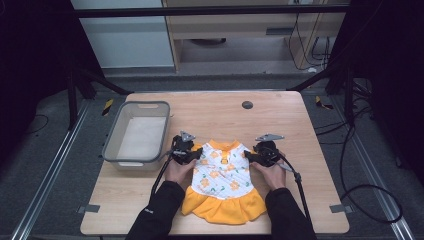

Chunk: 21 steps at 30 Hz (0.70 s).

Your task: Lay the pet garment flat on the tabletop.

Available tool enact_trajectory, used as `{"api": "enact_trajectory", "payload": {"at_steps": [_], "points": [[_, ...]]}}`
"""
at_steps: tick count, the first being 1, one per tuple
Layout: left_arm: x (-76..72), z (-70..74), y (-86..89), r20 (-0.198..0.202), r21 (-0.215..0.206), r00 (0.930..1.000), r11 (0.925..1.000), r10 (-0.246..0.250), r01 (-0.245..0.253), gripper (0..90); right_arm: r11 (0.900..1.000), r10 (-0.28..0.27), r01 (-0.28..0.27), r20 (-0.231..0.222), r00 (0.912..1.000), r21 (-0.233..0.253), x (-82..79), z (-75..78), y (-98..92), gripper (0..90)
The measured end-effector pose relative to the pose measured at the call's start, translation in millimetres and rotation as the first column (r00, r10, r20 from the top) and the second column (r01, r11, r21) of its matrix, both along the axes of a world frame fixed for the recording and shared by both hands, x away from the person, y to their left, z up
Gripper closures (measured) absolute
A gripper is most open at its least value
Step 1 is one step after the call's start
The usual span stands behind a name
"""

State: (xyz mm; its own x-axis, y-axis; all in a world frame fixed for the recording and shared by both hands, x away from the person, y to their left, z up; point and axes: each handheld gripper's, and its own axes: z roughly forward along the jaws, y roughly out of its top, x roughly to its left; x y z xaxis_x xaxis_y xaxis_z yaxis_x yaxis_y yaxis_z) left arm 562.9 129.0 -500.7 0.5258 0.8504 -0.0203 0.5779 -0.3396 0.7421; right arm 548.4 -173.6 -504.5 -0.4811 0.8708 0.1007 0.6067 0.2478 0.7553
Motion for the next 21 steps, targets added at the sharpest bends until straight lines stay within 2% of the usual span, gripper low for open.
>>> {"api": "enact_trajectory", "payload": {"at_steps": [2,3,5,10,12,14,15,16,17,18,19,21], "points": [[-1.6,1.2,-2.6,-0.011,0.004,0.9999,1.0,-0.005,0.005,64.9,1.0,0.013,-0.013,-0.013,0.9998,0.015,-0.1,0.4,0.0,65.8],[-2.4,1.8,-4.5,-0.013,0.01,0.9999,0.9999,-0.003,0.003,68.7,0.999,0.021,-0.02,-0.034,0.9992,0.035,-0.2,1.0,0.5,72.2],[-3.9,3.0,-6.8,-0.024,0.014,0.9997,0.9999,-0.005,0.005,75.5,0.998,0.026,-0.023,-0.053,0.9983,0.059,-0.3,1.3,1.3,79.2],[-8.3,8.4,-6.3,-0.022,0.021,0.9997,0.9997,-0.01,0.011,82.9,0.999,0.039,-0.039,-0.016,0.9991,0.011,-4.8,8.0,5.0,83.5],[-12.2,16.2,-3.8,0.013,-0.003,0.9999,0.9999,-0.012,0.012,83.1,0.999,0.049,-0.049,0.013,0.9987,0.022,-7.6,14.3,3.4,83.8],[-16.6,28.8,-0.2,0.047,-0.049,0.9988,0.9986,-0.016,0.019,83.2,0.997,0.051,-0.053,0.042,0.9978,0.051,-10.5,23.4,1.6,83.9],[-18.9,35.6,0.9,0.067,-0.073,0.9975,0.997,-0.022,0.027,83.2,0.996,0.058,-0.063,0.08,0.9951,0.067,-12.5,33.8,1.2,83.9],[-20.8,42.8,1.3,0.083,-0.082,0.9961,0.9959,-0.03,0.036,83.2,0.996,0.058,-0.063,0.08,0.9951,0.067,-12.5,33.8,1.2,83.9],[-23.8,57.2,-1.3,0.126,-0.077,0.9911,0.9958,-0.041,0.051,83.2,0.995,0.071,-0.08,0.118,0.9904,0.068,-12.6,44.8,2.5,83.8],[-23.8,57.2,-1.3,0.126,-0.077,0.9911,0.9958,-0.041,0.051,83.2,0.995,0.071,-0.08,0.118,0.9904,0.068,-12.6,44.8,2.5,83.8],[-24.8,66.0,-3.5,0.161,-0.07,0.9859,0.996,-0.045,0.057,83.2,0.994,0.075,-0.084,0.136,0.9879,0.064,-12.0,50.6,3.7,83.8],[-24.0,76.4,-7.0,0.2,-0.064,0.9788,0.9963,-0.044,0.058,83.2,0.995,0.071,-0.083,0.185,0.9801,0.057,-9.7,61.3,5.8,83.6]]}}
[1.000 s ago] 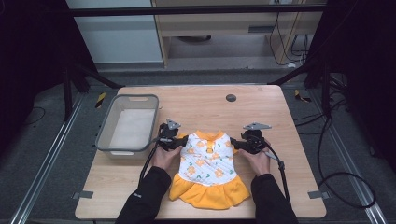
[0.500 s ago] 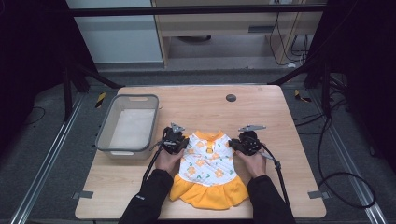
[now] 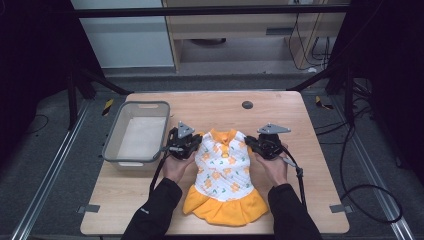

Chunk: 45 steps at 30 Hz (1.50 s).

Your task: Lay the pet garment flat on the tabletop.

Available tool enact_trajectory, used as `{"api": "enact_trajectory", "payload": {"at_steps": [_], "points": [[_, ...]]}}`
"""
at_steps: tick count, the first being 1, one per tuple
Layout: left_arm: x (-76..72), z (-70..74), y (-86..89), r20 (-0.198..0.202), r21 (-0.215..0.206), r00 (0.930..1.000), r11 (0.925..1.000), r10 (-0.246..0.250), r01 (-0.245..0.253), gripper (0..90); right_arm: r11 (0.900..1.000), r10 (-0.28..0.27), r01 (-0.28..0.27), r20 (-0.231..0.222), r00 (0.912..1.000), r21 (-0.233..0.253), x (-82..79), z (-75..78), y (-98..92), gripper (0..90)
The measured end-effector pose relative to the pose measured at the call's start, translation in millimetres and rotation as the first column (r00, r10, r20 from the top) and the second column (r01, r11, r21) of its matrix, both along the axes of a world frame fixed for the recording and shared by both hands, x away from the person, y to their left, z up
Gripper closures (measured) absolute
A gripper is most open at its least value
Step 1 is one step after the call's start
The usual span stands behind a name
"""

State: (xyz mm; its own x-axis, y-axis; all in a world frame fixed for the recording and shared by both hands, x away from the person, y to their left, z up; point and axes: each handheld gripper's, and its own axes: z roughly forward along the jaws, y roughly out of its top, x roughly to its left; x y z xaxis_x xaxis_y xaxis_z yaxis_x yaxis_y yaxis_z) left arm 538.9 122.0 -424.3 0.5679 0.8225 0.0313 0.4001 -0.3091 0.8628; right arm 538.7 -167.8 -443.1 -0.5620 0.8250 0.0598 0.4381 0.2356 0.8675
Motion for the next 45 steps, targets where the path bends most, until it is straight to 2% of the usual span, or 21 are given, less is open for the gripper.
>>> {"api": "enact_trajectory", "payload": {"at_steps": [1,2,3,4,5,6,7,8,10,11,14,18,23,29,33,34,40,42,43,44,45], "points": [[1.2,4.8,-1.3,0.021,-0.002,0.9998,1.0,0.002,-0.002,83.2,1.0,-0.012,0.012,0.025,0.9996,0.002,1.5,4.7,1.1,83.4],[3.2,8.8,-2.1,0.037,-0.003,0.9993,1.0,0.008,-0.008,83.1,0.998,-0.055,0.056,0.079,0.9953,-0.007,6.1,11.1,2.7,82.8],[6.1,11.7,-2.7,0.052,-0.007,0.9986,0.9999,0.014,-0.014,83.1,0.998,-0.055,0.056,0.079,0.9953,-0.007,6.1,11.1,2.7,82.8],[10.4,13.4,-3.4,0.053,-0.015,0.9982,0.9995,0.029,-0.028,82.0,0.995,-0.093,0.096,0.108,0.9898,-0.016,12.7,13.2,4.5,80.7],[16.1,13.4,-4.0,0.047,-0.02,0.9978,0.9987,0.048,-0.047,82.0,0.995,-0.093,0.096,0.108,0.9898,-0.016,12.7,13.2,4.5,80.7],[27.1,10.4,-4.0,0.047,-0.004,0.9951,0.9963,0.086,-0.086,72.0,0.991,-0.118,0.124,0.106,0.9873,-0.043,20.9,11.2,7.1,71.0],[27.1,10.4,-4.0,0.047,-0.004,0.9951,0.9963,0.086,-0.086,64.6,0.991,-0.118,0.124,0.106,0.9873,-0.043,20.9,11.2,7.1,71.0],[30.0,8.8,-2.0,0.054,-0.006,0.9941,0.9956,0.094,-0.094,64.6,0.988,-0.129,0.137,0.108,0.9858,-0.071,23.3,9.6,8.3,65.3],[29.2,7.3,7.0,0.006,-0.033,0.9962,0.9957,0.087,-0.087,55.1,0.987,-0.124,0.135,0.115,0.9855,-0.087,22.0,8.7,6.0,57.0],[29.2,7.3,7.0,0.006,-0.033,0.9962,0.9957,0.087,-0.087,53.0,0.987,-0.124,0.135,0.115,0.9855,-0.087,22.0,8.7,6.0,57.0],[14.7,9.6,19.7,-0.014,-0.043,0.9981,0.9972,0.061,-0.061,50.6,0.993,-0.094,0.101,0.101,0.9904,-0.064,8.6,14.4,-3.5,51.3],[0.0,13.7,26.0,-0.016,-0.013,0.9993,0.9993,0.034,-0.035,48.4,0.996,-0.062,0.068,0.094,0.9936,-0.057,-7.3,19.5,-10.2,48.1],[-31.1,20.5,34.6,-0.016,0.021,0.9993,0.9992,-0.033,0.033,44.8,0.999,-0.027,0.03,0.073,0.997,-0.043,-37.1,24.7,-18.7,44.3],[-72.9,5.4,45.2,-0.053,0.059,0.9953,0.9947,-0.081,0.084,44.0,0.999,0.01,-0.008,0.041,0.9991,-0.04,-76.1,20.7,-25.1,43.8],[-95.1,-13.5,52.9,-0.092,0.042,0.9906,0.9935,-0.102,0.106,45.1,0.999,0.031,-0.031,0.0,0.9995,-0.034,-98.6,5.9,-28.2,44.5],[-101.5,-24.6,55.2,-0.13,0.026,0.9853,0.9931,-0.111,0.115,45.7,0.998,0.037,-0.038,-0.022,0.9991,-0.047,-106.9,-3.2,-28.8,45.0],[-109.4,-40.6,53.9,-0.177,0.054,0.9777,0.9908,-0.113,0.124,48.4,0.997,0.053,-0.057,-0.075,0.9958,-0.058,-119.2,-24.0,-29.2,46.6],[-113.2,-48.6,51.0,-0.22,0.06,0.9681,0.9888,-0.12,0.137,50.9,0.994,0.056,-0.066,-0.101,0.9933,-0.093,-123.5,-35.3,-27.0,48.7],[-113.2,-48.6,51.0,-0.22,0.06,0.9681,0.9888,-0.12,0.137,52.0,0.994,0.056,-0.066,-0.101,0.9933,-0.093,-123.5,-35.3,-27.0,48.7],[-114.8,-53.4,49.3,-0.251,0.059,0.9596,0.9876,-0.126,0.146,53.9,0.99,0.06,-0.076,-0.127,0.99,-0.118,-125.1,-42.8,-24.8,50.6],[-114.8,-53.4,49.3,-0.251,0.059,0.9596,0.9876,-0.126,0.146,55.7,0.99,0.06,-0.076,-0.127,0.99,-0.118,-125.1,-42.8,-24.8,50.6]]}}
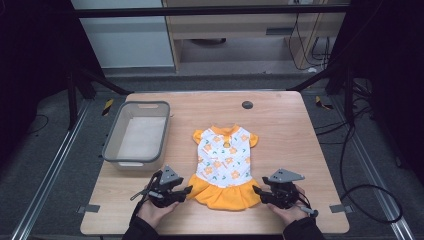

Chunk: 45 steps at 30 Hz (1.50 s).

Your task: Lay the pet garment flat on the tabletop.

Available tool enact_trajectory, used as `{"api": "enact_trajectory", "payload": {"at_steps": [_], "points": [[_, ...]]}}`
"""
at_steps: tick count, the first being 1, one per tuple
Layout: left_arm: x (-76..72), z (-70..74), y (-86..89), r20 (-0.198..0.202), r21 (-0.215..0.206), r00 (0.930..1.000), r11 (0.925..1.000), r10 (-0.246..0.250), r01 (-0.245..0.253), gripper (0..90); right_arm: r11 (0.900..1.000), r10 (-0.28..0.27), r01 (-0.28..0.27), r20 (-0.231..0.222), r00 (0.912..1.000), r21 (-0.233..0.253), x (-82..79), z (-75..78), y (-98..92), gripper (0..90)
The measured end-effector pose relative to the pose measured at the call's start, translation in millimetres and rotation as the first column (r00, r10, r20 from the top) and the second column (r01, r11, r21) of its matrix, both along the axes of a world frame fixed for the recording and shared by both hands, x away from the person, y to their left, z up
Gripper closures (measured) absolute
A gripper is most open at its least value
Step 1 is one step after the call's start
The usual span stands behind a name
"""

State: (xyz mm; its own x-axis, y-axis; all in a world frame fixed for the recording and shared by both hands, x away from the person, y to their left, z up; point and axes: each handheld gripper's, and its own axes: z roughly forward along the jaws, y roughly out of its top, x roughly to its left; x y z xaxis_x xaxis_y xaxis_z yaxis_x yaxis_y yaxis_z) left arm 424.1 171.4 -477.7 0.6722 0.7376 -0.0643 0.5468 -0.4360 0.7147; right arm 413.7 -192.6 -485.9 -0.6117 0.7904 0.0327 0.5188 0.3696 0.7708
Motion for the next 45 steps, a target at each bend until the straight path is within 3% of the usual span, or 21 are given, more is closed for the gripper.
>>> {"api": "enact_trajectory", "payload": {"at_steps": [6,7,8,13,19,26,27,30,32,33,34,35,38,42,43,44,45], "points": [[0.6,-9.8,-6.5,-0.058,0.051,0.9983,0.9987,-0.008,0.011,65.0,1.0,-0.001,0.0,-0.064,0.9979,-0.021,-1.0,-11.9,2.7,57.9],[1.9,-12.0,-7.0,-0.068,0.06,0.9976,0.9981,-0.007,0.012,70.6,1.0,-0.001,0.0,-0.078,0.997,-0.018,-0.8,-13.3,3.2,64.7],[1.9,-12.0,-7.0,-0.068,0.06,0.9976,0.9981,-0.007,0.012,74.1,1.0,-0.001,0.0,-0.078,0.997,-0.018,-0.8,-13.3,3.2,64.7],[2.8,-11.8,-7.5,-0.083,0.058,0.9964,0.9981,-0.016,0.021,85.5,1.0,0.022,-0.024,-0.118,0.9927,-0.011,-3.0,-10.1,7.3,84.8],[-5.5,-7.7,-3.2,-0.097,0.055,0.9952,0.9983,-0.014,0.02,86.7,0.999,0.034,-0.034,-0.141,0.9895,0.001,-4.8,-4.8,-3.1,85.8],[-21.6,-7.9,-6.7,-0.091,0.079,0.9951,0.9958,-0.037,0.045,85.9,0.999,0.033,-0.031,-0.159,0.9868,0.017,-11.5,-6.9,-16.6,83.4],[-23.7,-7.2,-6.7,-0.076,0.086,0.9963,0.9952,-0.04,0.046,84.4,0.999,0.035,-0.035,-0.141,0.9894,0.003,-13.6,-6.5,-17.0,77.3],[-28.6,-0.9,-2.9,-0.038,0.066,0.9983,0.9968,-0.043,0.046,79.4,0.999,0.033,-0.032,-0.118,0.9925,0.009,-16.2,-4.4,-18.0,74.0],[-29.2,7.3,1.8,0.005,0.046,0.999,0.998,-0.044,0.044,73.9,0.999,0.037,-0.035,-0.054,0.9978,0.04,-16.8,2.8,-20.6,72.0],[-25.7,16.9,5.9,0.05,0.02,0.9985,0.9995,-0.024,0.023,72.7,0.998,0.035,-0.033,-0.036,0.9987,0.05,-15.4,5.2,-21.4,72.2],[-25.7,16.9,5.9,0.05,0.02,0.9985,0.9995,-0.024,0.023,72.0,0.998,0.028,-0.027,-0.024,0.9993,0.058,-13.2,8.2,-21.8,72.5],[-17.9,25.9,7.8,0.082,-0.013,0.9966,0.9999,0.001,0.0,70.9,0.997,0.024,-0.023,-0.009,0.9997,0.068,-9.7,10.7,-22.0,73.3],[-8.8,32.5,6.0,0.112,-0.046,0.9937,0.9989,0.008,-0.003,70.1,0.995,0.013,-0.014,0.01,0.9999,0.101,-2.4,15.7,-21.2,76.5],[14.8,35.2,-10.2,0.138,-0.087,0.9901,0.9961,0.026,-0.014,70.2,0.99,0.005,-0.01,0.032,0.9995,0.138,15.0,17.2,-13.0,82.5],[26.8,31.6,-25.0,0.149,-0.091,0.9883,0.9956,0.033,-0.019,70.1,0.99,0.013,-0.017,0.033,0.9994,0.143,24.0,15.1,-5.6,84.1],[26.8,31.6,-25.0,0.149,-0.091,0.9883,0.9956,0.033,-0.019,70.1,0.99,0.013,-0.017,0.033,0.9994,0.143,24.0,15.1,-5.6,84.1],[38.3,25.5,-41.6,0.157,-0.059,0.9874,0.9982,0.016,-0.006,70.0,0.991,0.016,-0.021,0.037,0.9992,0.133,33.4,12.1,3.1,84.9]]}}
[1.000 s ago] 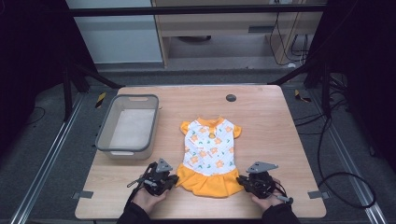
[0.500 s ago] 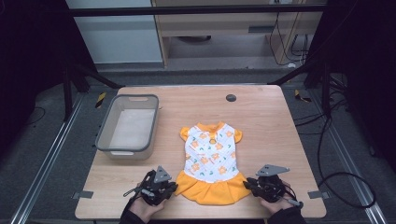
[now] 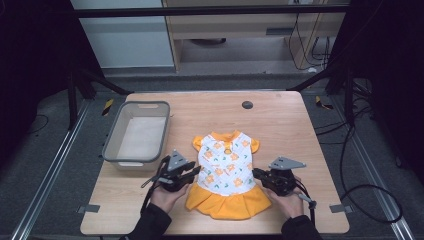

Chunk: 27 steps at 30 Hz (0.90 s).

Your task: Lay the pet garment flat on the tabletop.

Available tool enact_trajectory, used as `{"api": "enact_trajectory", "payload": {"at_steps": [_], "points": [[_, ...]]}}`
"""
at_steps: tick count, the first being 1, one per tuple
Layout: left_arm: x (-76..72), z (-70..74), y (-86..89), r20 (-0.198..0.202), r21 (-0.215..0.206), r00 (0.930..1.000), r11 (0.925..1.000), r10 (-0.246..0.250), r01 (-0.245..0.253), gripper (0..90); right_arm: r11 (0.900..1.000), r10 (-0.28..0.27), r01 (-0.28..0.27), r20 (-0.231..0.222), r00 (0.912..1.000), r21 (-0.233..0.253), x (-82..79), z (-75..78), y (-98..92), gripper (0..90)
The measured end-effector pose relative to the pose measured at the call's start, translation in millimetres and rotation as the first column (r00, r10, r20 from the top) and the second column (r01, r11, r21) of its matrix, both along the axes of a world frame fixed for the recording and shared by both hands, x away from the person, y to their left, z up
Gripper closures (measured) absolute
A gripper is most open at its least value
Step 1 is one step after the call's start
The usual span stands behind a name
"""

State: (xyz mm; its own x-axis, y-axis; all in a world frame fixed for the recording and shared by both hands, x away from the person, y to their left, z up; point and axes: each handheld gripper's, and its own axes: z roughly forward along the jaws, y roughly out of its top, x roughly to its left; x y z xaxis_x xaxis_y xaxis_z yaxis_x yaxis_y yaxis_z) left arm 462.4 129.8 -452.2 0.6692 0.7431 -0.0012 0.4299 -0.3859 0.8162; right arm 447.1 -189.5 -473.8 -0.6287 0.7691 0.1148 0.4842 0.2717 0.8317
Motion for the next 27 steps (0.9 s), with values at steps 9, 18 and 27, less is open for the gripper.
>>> {"api": "enact_trajectory", "payload": {"at_steps": [9,18,27], "points": [[25.4,-33.1,-25.4,-0.069,0.131,0.9976,0.9914,0.007,0.002,70.6,0.997,0.028,-0.031,-0.039,0.9988,-0.066,21.6,-18.9,23.6,85.0],[28.9,-44.7,-18.5,-0.092,0.139,0.9956,0.9903,0.019,-0.006,70.2,0.991,-0.001,-0.009,-0.076,0.9971,-0.13,25.6,-30.0,24.4,85.6],[17.8,-26.7,-4.3,-0.061,0.08,0.9982,0.9968,0.004,0.001,64.7,0.998,-0.006,0.004,-0.028,0.9996,-0.056,19.4,-14.4,14.3,82.5]]}}
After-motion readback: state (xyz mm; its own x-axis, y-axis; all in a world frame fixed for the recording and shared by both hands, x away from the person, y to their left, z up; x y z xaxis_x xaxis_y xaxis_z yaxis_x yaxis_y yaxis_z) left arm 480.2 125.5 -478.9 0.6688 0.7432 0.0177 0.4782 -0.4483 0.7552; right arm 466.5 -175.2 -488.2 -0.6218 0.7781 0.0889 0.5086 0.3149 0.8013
